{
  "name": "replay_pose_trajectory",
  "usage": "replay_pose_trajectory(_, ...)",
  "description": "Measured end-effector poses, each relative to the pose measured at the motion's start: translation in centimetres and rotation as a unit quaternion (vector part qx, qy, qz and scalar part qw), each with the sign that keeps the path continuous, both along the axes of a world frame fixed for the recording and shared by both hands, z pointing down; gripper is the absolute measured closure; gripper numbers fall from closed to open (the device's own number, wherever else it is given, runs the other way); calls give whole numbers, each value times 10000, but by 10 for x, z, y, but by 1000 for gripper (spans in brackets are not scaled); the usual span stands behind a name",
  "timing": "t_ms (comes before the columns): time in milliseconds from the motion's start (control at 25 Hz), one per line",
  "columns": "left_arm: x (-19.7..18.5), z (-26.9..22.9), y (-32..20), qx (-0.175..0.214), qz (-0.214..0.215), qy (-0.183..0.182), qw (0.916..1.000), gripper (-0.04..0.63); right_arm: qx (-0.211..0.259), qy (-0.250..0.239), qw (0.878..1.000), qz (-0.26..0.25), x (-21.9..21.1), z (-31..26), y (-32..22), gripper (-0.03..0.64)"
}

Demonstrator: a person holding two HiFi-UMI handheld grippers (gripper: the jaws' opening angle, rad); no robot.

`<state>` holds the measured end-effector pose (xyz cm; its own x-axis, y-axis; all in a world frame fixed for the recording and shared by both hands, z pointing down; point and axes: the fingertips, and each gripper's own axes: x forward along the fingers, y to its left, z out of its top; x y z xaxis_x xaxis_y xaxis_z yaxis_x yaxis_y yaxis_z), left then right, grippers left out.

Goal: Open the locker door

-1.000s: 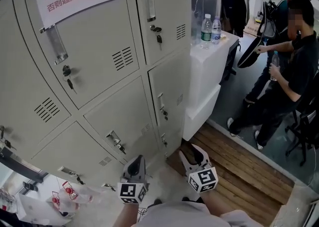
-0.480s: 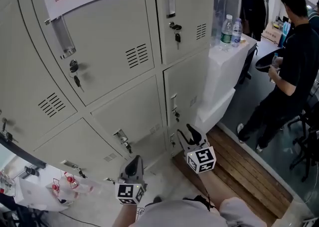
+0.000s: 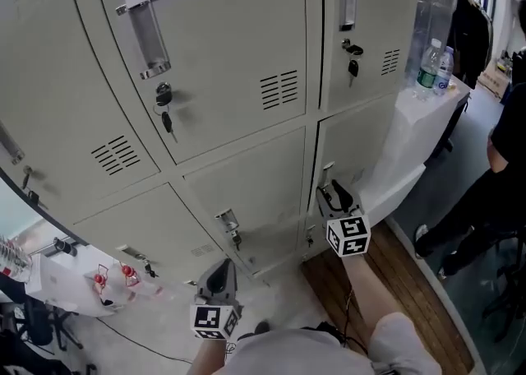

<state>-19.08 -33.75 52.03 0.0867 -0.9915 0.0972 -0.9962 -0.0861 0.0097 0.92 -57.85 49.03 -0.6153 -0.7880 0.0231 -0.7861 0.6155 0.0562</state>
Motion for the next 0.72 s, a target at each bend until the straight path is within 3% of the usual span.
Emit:
replay_pose_trajectory(280,-15,4,3,-72,-268,-52,9996,592,87,141,9999,-47,-22,-2,-23,466)
replay_pose_trajectory(720,-9,7,-10,-118,-64,-42,9999,593,86,12,9998,200,-19,-3,-26,499)
